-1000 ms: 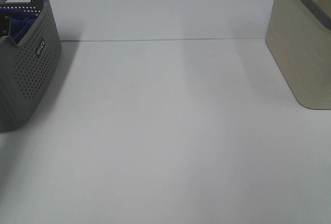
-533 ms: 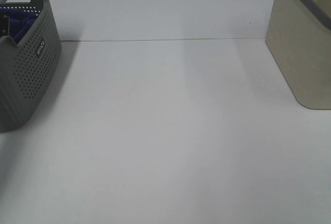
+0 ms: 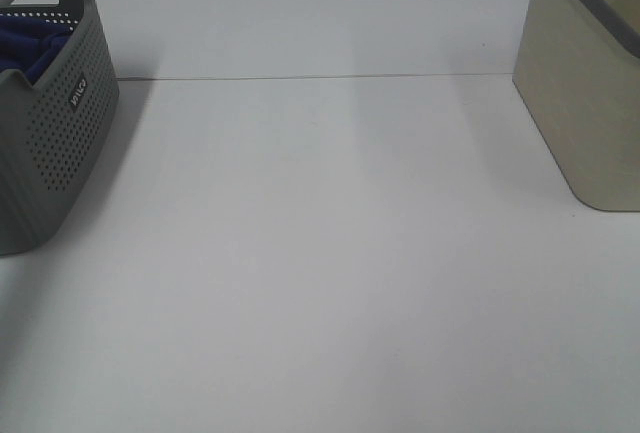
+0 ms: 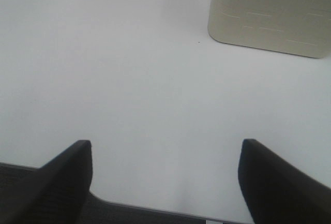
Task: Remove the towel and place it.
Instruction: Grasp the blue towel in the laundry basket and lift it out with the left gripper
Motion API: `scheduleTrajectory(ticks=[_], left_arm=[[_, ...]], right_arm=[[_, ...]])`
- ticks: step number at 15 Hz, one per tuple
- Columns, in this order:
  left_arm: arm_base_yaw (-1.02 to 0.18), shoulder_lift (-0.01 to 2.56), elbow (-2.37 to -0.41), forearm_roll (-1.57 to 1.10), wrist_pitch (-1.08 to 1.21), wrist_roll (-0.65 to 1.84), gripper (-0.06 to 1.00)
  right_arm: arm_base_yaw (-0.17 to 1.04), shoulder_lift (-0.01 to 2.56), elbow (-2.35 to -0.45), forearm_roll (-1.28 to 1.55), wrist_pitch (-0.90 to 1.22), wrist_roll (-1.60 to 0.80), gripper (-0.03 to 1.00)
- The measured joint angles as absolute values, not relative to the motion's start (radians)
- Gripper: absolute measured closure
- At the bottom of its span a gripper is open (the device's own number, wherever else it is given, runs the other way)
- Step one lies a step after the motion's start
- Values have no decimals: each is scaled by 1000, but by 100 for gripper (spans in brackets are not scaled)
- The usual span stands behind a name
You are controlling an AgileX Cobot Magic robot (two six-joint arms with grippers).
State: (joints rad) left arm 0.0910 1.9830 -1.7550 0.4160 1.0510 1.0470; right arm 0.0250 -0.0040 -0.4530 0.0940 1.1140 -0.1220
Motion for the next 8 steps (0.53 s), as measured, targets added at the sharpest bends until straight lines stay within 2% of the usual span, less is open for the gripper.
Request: scheduleTrajectory(ticks=[5,8], left_arm=[[38,1728,-1755,411,1037,1047,94],[-72,1587,-1755,426,964,1026,94]], right_arm=[[25,-4,-453,94,1114,-122,20],[25,-4,-453,96,1114,-122,20]])
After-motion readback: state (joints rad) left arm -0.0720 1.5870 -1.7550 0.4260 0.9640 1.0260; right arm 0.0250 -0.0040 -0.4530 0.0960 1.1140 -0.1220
